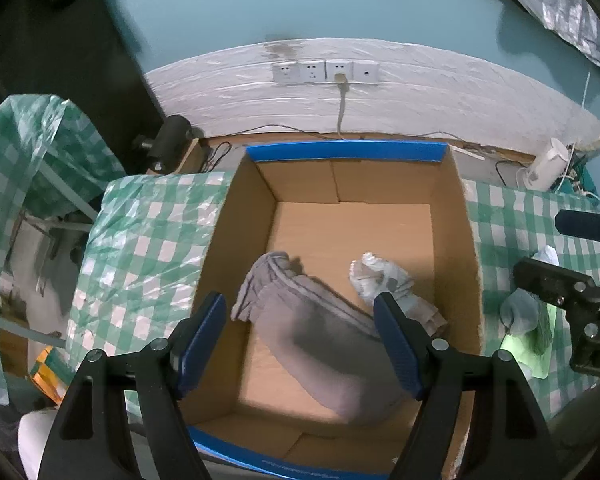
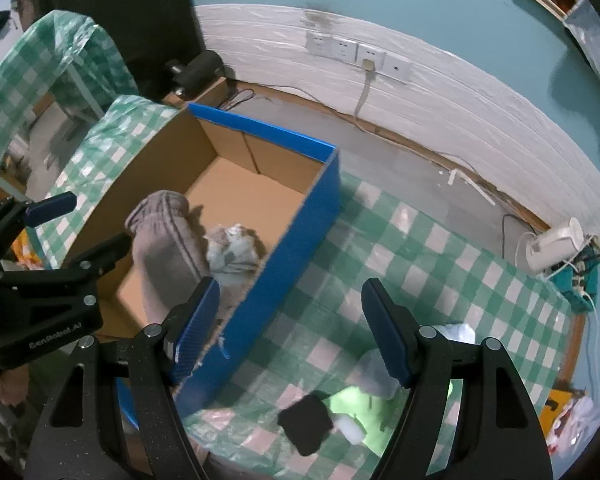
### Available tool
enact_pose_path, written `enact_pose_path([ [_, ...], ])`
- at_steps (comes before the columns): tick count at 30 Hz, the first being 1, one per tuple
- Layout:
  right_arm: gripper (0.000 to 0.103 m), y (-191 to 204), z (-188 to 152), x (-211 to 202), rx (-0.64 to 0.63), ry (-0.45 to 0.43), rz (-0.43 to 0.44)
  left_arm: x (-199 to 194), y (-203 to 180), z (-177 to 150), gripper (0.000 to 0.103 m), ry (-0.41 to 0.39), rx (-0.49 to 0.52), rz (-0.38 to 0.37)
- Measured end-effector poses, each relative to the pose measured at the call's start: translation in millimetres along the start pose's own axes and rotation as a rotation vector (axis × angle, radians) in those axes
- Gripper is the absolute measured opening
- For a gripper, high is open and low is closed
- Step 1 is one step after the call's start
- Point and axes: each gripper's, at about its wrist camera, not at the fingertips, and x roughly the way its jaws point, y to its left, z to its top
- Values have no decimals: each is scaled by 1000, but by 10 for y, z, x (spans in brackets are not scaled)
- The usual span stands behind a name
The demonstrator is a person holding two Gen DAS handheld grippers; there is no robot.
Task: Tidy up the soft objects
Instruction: 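Carry the grey cloth and the wrapped bundle into the box and release both, then move both grippers back over the remaining items on the table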
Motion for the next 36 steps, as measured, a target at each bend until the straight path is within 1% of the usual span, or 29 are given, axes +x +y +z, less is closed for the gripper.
enact_pose_path([
  [18,75,-631,-317,-59,103,7,-33,-36,-556,96,81,-9,103,-23],
  [25,75,-910,-484,-73,153,11,-49,-40,-807,135,82,9,140,-72],
  [28,75,-1047,-574,-58,180,21,-57,-59,-927,137,83,5,158,-82],
  [30,75,-1150,-641,-47,202,28,-61,-74,-1007,140,86,-1,174,-87],
  [36,75,-1369,-824,0,246,48,-67,-69,-1272,143,86,1,223,-101],
])
